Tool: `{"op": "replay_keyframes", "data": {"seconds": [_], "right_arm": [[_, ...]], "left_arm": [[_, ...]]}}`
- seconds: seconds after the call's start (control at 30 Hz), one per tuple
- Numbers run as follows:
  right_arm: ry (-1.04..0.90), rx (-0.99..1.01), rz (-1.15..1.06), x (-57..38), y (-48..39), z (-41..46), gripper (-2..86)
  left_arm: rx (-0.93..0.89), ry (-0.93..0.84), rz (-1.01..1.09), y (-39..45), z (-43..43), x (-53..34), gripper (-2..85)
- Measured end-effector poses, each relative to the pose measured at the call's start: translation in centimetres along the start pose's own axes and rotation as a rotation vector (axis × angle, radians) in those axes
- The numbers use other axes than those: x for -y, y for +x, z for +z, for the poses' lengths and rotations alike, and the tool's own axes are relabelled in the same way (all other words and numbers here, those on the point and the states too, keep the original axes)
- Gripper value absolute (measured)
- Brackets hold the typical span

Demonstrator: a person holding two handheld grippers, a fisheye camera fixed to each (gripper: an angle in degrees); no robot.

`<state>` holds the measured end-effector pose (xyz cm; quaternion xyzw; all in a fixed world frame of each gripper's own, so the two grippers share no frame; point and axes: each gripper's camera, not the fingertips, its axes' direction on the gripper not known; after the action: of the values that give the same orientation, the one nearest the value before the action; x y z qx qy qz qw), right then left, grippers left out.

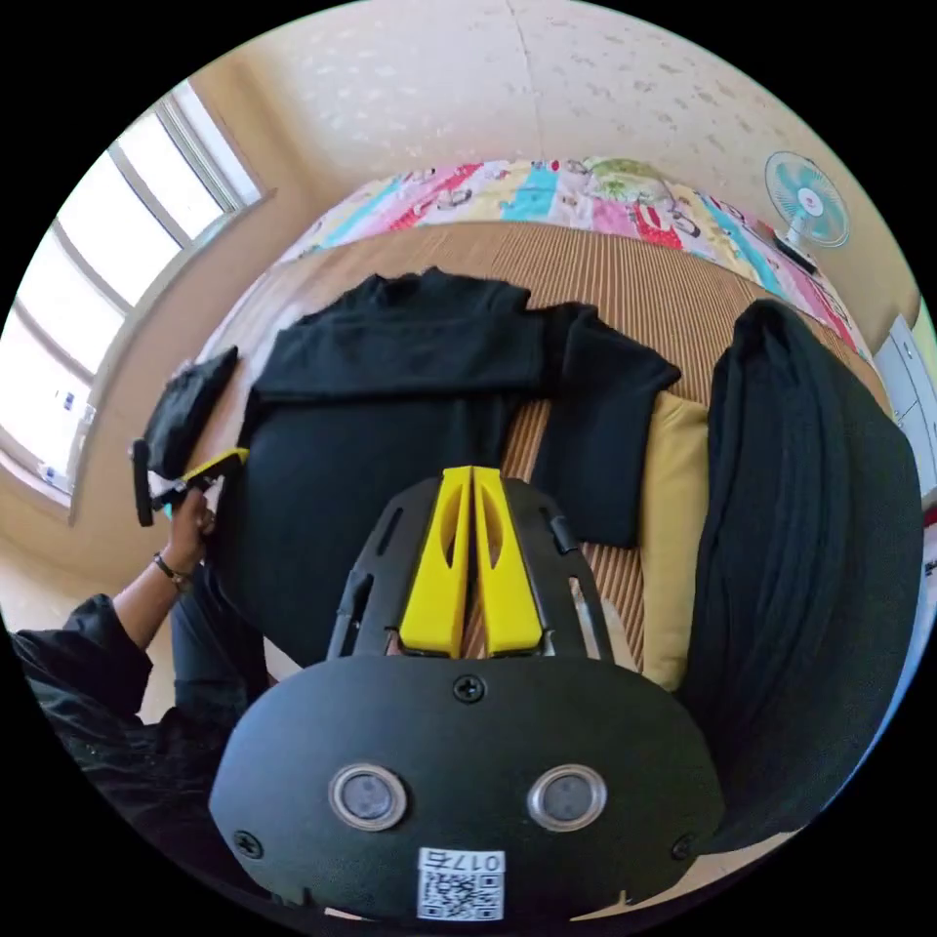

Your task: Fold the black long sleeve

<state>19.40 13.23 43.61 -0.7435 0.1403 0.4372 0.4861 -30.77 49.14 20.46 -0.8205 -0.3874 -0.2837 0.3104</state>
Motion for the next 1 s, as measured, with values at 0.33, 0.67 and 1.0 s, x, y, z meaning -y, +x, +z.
{"op": "replay_keyframes", "data": {"seconds": [0.33, 0.67, 1.0], "right_arm": [[-0.012, -0.106, 0.028, 0.5, 2.3, -1.7, 8.4], [-0.298, -0.228, 0.044, 2.5, 1.4, 10.9, 4.9], [0.384, -0.185, 0.398, 1.7, 13.4, -20.9, 3.0]], "left_arm": [[0.045, 0.014, 0.024, -0.7, -0.3, -0.8, 3.9], [0.043, 0.013, 0.024, -2.1, -0.9, -1.1, 3.8], [0.073, 0.026, 0.043, -2.7, -1.4, -1.4, 3.9]]}}
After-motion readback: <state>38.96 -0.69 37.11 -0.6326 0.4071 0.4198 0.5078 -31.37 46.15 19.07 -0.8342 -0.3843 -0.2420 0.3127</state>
